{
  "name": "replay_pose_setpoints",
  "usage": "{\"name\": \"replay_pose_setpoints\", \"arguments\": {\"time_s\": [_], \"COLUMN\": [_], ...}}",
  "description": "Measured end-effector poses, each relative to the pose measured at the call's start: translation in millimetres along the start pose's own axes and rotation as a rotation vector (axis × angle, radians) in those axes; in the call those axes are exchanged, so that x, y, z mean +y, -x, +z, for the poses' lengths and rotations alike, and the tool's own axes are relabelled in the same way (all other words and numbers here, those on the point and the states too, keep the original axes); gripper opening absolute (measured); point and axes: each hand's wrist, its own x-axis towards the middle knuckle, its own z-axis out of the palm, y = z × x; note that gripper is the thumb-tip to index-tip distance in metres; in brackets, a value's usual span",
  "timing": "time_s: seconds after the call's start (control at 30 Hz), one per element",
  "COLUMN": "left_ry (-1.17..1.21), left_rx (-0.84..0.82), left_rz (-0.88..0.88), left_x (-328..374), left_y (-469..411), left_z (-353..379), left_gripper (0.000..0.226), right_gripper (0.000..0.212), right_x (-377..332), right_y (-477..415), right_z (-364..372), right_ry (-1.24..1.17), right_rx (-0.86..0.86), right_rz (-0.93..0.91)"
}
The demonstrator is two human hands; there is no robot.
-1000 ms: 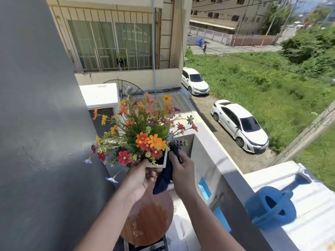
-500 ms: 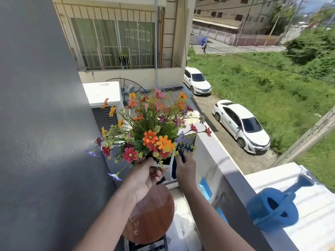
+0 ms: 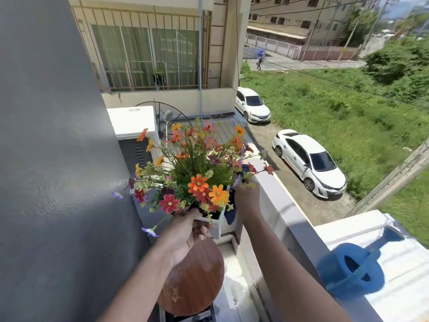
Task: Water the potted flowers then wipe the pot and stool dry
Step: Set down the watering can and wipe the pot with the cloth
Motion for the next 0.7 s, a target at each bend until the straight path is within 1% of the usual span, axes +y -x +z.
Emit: {"name": "replay_pose_setpoints", "arguments": {"time_s": [0.07, 0.1, 0.13, 0.2, 0.23, 0.27, 0.33, 0.37, 0.43, 0.5, 0.6, 0.63, 0.7], "left_ry": [-0.010, -0.019, -0.024, -0.025, -0.012, 0.008, 0.052, 0.071, 0.100, 0.107, 0.106, 0.109, 0.116], "left_rx": [-0.016, -0.020, -0.023, -0.013, 0.002, 0.016, 0.045, 0.060, 0.086, 0.095, 0.099, 0.099, 0.085], "left_rz": [-0.003, -0.005, -0.005, 0.004, 0.010, 0.015, 0.025, 0.032, 0.043, 0.061, 0.103, 0.111, 0.110], "left_x": [-0.1, 0.1, 0.4, 0.3, 0.8, 1.7, 5.7, 8.6, 15.1, 20.8, 24.3, 24.3, 23.7], "left_y": [4.5, 6.2, 7.4, 5.4, 2.6, 0.2, -4.7, -7.1, -11.0, -13.6, -16.3, -16.5, -15.1], "left_z": [-0.2, 0.3, 1.4, 2.5, 3.0, 3.5, 4.8, 4.5, 2.7, 0.6, 0.4, 1.2, 4.6], "left_gripper": [0.024, 0.022, 0.020, 0.019, 0.020, 0.022, 0.023, 0.025, 0.027, 0.029, 0.033, 0.034, 0.033], "right_gripper": [0.033, 0.036, 0.043, 0.050, 0.064, 0.041, 0.022, 0.021, 0.032, 0.028, 0.028, 0.030, 0.030], "right_x": [7.6, 10.6, 6.5, 1.0, 3.2, 3.2, 9.8, 12.5, 6.8, 9.7, 18.3, 21.6, 13.8], "right_y": [-2.6, -2.6, 2.2, 9.0, 8.0, 15.0, 27.5, 34.4, 54.7, 73.6, 94.3, 95.2, 91.8], "right_z": [-6.3, -8.0, -7.4, -2.5, 2.9, 5.8, 13.6, 17.1, 19.7, 19.7, 17.2, 16.8, 16.0], "right_ry": [0.007, -0.001, -0.028, 0.016, 0.043, 0.048, 0.047, 0.049, 0.014, 0.014, 0.042, 0.037, -0.006], "right_rx": [-0.038, -0.068, -0.053, -0.021, -0.002, -0.003, -0.021, -0.016, -0.010, -0.044, -0.101, -0.097, -0.080], "right_rz": [0.188, 0.239, 0.238, 0.121, 0.026, -0.059, -0.126, -0.165, -0.241, -0.332, -0.375, -0.392, -0.365]}}
